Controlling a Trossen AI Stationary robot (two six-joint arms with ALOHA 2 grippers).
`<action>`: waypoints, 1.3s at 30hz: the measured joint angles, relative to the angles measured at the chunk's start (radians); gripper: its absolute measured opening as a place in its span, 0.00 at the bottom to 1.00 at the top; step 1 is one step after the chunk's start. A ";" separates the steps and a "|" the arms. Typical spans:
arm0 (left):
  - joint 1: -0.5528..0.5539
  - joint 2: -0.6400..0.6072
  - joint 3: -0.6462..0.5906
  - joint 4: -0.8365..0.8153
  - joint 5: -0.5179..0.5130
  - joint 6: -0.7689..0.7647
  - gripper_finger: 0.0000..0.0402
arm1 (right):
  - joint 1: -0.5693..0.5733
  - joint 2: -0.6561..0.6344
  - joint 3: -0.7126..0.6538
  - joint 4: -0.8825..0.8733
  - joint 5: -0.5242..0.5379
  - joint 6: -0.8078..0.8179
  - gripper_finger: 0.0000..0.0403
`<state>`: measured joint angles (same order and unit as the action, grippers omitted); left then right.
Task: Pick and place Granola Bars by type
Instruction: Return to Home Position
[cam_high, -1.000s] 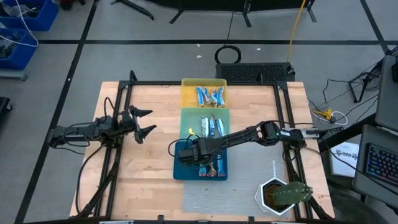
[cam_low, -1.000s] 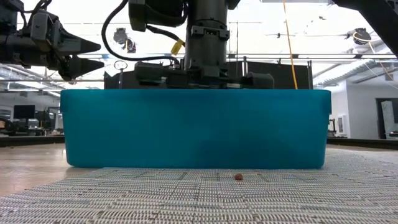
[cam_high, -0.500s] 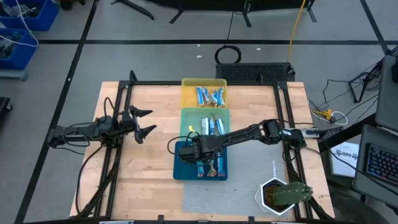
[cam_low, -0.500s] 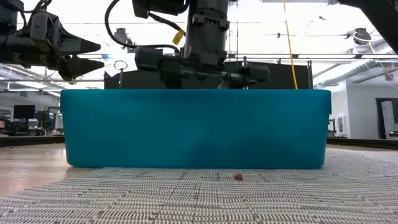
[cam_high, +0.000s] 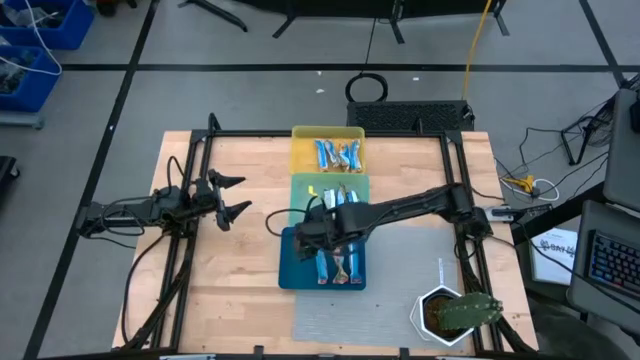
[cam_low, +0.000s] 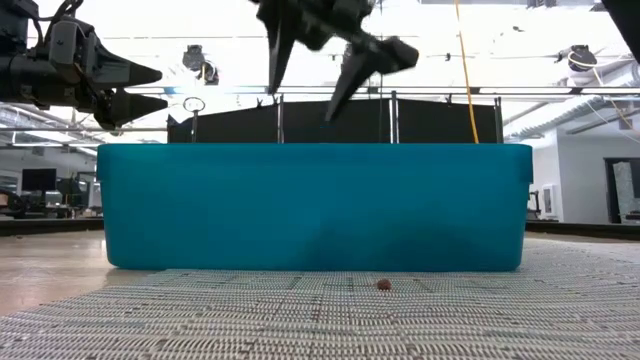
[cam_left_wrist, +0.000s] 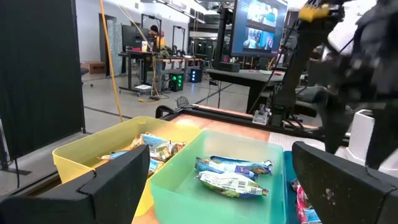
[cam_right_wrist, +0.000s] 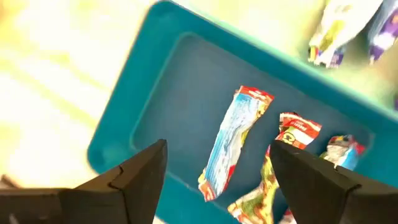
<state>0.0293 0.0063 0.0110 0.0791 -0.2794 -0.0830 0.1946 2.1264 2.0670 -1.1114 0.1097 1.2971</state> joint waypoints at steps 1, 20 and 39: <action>0.000 0.000 0.000 0.000 0.000 0.000 0.98 | -0.002 -0.017 0.000 0.000 0.000 -0.026 0.69; 0.000 0.000 0.000 0.000 0.000 0.000 0.98 | -0.037 -0.349 0.000 0.040 0.045 -0.907 0.70; 0.000 0.000 0.000 0.000 0.000 0.000 0.98 | -0.023 -1.029 -0.900 0.610 0.047 -1.237 0.69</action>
<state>0.0292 0.0063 0.0112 0.0788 -0.2794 -0.0830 0.1715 1.0977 1.1669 -0.5013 0.1563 0.0606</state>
